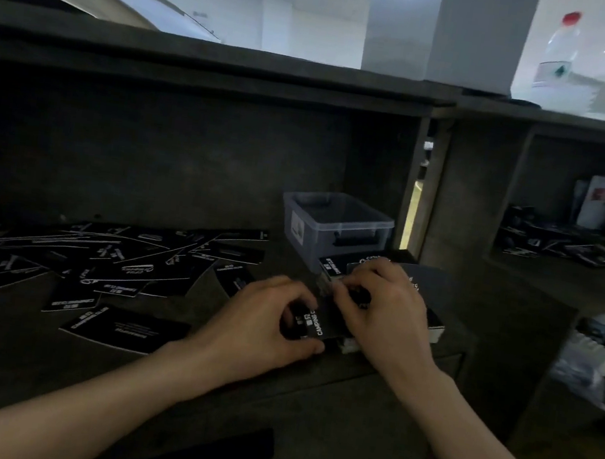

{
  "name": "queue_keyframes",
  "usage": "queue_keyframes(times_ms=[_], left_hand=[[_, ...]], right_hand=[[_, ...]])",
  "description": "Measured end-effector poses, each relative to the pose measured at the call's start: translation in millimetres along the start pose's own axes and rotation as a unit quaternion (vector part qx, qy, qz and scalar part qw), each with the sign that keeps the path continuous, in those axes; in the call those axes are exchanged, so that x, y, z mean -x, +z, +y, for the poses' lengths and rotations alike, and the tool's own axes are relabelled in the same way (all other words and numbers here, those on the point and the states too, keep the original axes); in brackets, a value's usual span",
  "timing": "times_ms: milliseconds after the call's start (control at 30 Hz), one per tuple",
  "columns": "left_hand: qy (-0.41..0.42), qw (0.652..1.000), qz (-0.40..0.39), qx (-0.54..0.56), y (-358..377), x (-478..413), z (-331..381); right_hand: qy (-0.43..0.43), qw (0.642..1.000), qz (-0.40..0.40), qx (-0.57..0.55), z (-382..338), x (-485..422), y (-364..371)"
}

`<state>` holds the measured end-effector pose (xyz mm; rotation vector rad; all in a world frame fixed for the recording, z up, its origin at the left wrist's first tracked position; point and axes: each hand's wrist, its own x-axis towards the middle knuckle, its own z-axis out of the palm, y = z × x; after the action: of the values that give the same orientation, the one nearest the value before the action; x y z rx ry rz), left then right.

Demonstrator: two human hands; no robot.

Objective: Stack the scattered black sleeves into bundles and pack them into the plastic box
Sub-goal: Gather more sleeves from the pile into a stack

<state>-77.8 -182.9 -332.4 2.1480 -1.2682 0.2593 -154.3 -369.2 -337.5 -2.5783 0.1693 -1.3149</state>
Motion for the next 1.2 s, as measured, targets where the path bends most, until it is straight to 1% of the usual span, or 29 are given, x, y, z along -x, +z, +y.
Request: queue_keyframes(times_ms=[100,167,267,333,400,467,600,667,733,800,833,900,967,1000,1067,1100,1133,1200], left_hand=[[-0.011,1.000,0.015,-0.003,3,-3,2],[-0.024,0.999,0.018,0.010,5,-4,3],[-0.038,0.998,0.018,0.045,10,-8,5],[-0.045,0.997,0.018,0.065,13,-9,9],[-0.051,0.996,0.019,0.076,15,-11,13],[-0.051,0.994,0.030,0.087,19,-13,17],[-0.053,0.992,0.044,0.102,27,-17,23],[-0.060,0.992,0.048,0.101,30,-19,26],[-0.064,0.992,0.053,0.093,32,-20,29],[-0.064,0.993,0.060,0.074,35,-21,32],[-0.063,0.994,0.065,0.064,37,-22,33],[-0.059,0.994,0.077,0.045,40,-24,35],[-0.059,0.994,0.086,0.033,42,-27,35],[-0.060,0.994,0.087,0.030,42,-26,35],[-0.059,0.994,0.088,0.012,38,-24,35],[-0.060,0.994,0.090,-0.004,34,-21,34],[-0.060,0.994,0.090,-0.025,27,-18,32],[-0.051,0.992,0.089,-0.075,8,-12,21]], right_hand=[[0.014,0.998,-0.002,-0.056,12,-10,-12],[0.043,0.998,0.016,-0.039,24,-14,-22],[0.138,0.989,0.042,0.022,44,-15,-31],[0.211,0.977,0.020,-0.004,55,-15,-34],[0.257,0.965,-0.010,-0.049,61,-14,-34],[0.265,0.961,-0.012,-0.071,64,-13,-34],[0.239,0.966,0.010,-0.097,66,-21,-39],[0.239,0.963,0.008,-0.127,69,-28,-42],[0.270,0.943,0.004,-0.194,72,-37,-46],[0.298,0.914,0.009,-0.274,66,-50,-50],[0.298,0.909,0.020,-0.289,64,-59,-50],[0.287,0.916,0.023,-0.279,58,-77,-47],[0.281,0.929,-0.027,-0.240,49,-87,-41],[0.277,0.936,-0.057,-0.210,46,-88,-35],[0.259,0.953,-0.112,-0.113,44,-82,-23],[0.247,0.959,-0.123,-0.058,43,-78,-19],[0.232,0.966,-0.116,-0.012,41,-73,-17],[0.193,0.978,-0.069,0.044,39,-68,-13]])
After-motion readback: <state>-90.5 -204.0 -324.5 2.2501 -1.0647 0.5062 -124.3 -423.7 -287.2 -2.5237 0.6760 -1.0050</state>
